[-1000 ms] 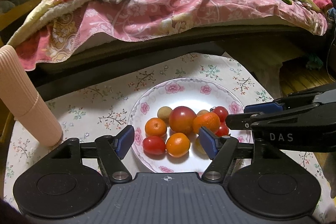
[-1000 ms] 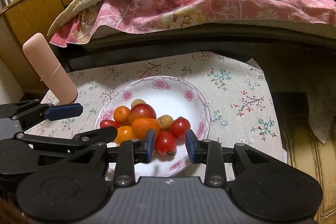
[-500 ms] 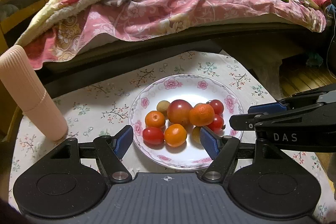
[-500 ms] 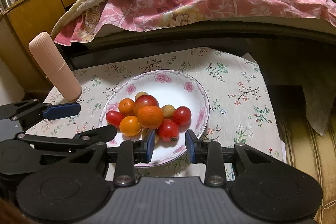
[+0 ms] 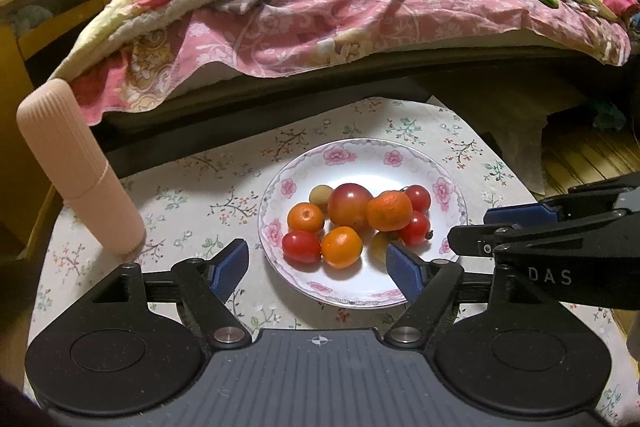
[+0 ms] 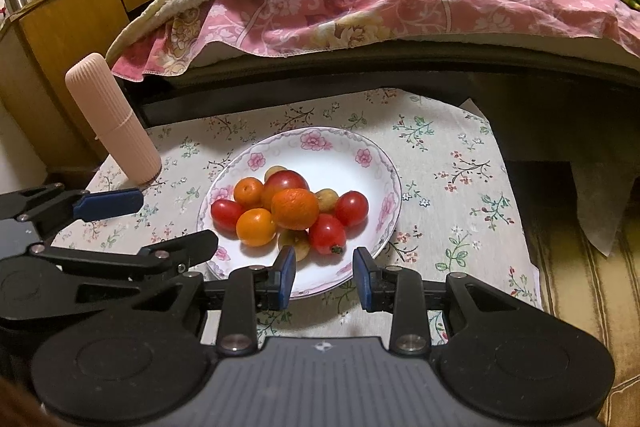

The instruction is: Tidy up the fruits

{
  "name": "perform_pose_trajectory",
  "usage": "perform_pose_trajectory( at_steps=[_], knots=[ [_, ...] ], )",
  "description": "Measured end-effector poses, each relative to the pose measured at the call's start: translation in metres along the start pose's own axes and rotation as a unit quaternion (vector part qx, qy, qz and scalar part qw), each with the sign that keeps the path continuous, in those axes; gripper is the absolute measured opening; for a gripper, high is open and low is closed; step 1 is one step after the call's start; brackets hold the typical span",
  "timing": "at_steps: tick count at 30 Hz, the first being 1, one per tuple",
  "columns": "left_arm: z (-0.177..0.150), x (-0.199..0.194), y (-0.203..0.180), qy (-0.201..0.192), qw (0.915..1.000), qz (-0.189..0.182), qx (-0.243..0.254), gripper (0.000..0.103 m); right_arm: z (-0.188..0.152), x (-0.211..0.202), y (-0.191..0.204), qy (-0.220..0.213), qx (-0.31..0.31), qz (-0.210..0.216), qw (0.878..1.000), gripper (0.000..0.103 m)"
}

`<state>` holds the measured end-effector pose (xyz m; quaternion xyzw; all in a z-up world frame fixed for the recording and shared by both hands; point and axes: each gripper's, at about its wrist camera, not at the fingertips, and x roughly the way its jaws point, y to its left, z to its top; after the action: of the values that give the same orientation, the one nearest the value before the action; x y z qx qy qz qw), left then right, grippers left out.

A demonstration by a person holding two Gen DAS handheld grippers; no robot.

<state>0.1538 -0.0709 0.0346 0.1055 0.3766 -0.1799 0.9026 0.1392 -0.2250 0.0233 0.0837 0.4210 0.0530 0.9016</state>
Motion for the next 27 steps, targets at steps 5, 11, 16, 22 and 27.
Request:
perform_pose_trajectory(
  at_steps=[5, 11, 16, 22, 27],
  knots=[
    [-0.002, -0.005, 0.001, -0.003, 0.9999, 0.002, -0.011, 0.086, -0.002, -0.005, 0.0, -0.004, 0.007, 0.002, 1.0, 0.034],
    [-0.008, -0.011, 0.001, 0.0, 0.9998, 0.008, -0.018, 0.087, -0.007, -0.009, 0.003, -0.001, 0.011, 0.001, 1.0, 0.034],
    [-0.012, -0.014, 0.001, 0.003, 0.9997, 0.012, -0.021, 0.09, -0.013, -0.011, 0.004, 0.001, 0.013, 0.0, 1.0, 0.034],
    [-0.015, -0.016, 0.001, 0.004, 0.9992, 0.03, -0.025, 0.098, -0.017, -0.014, 0.004, 0.001, 0.017, -0.003, 1.0, 0.034],
    [-0.018, -0.019, 0.004, 0.004, 0.9989, 0.021, -0.042, 0.102, -0.02, -0.018, 0.003, -0.001, 0.024, -0.003, 1.0, 0.034]
  ],
)
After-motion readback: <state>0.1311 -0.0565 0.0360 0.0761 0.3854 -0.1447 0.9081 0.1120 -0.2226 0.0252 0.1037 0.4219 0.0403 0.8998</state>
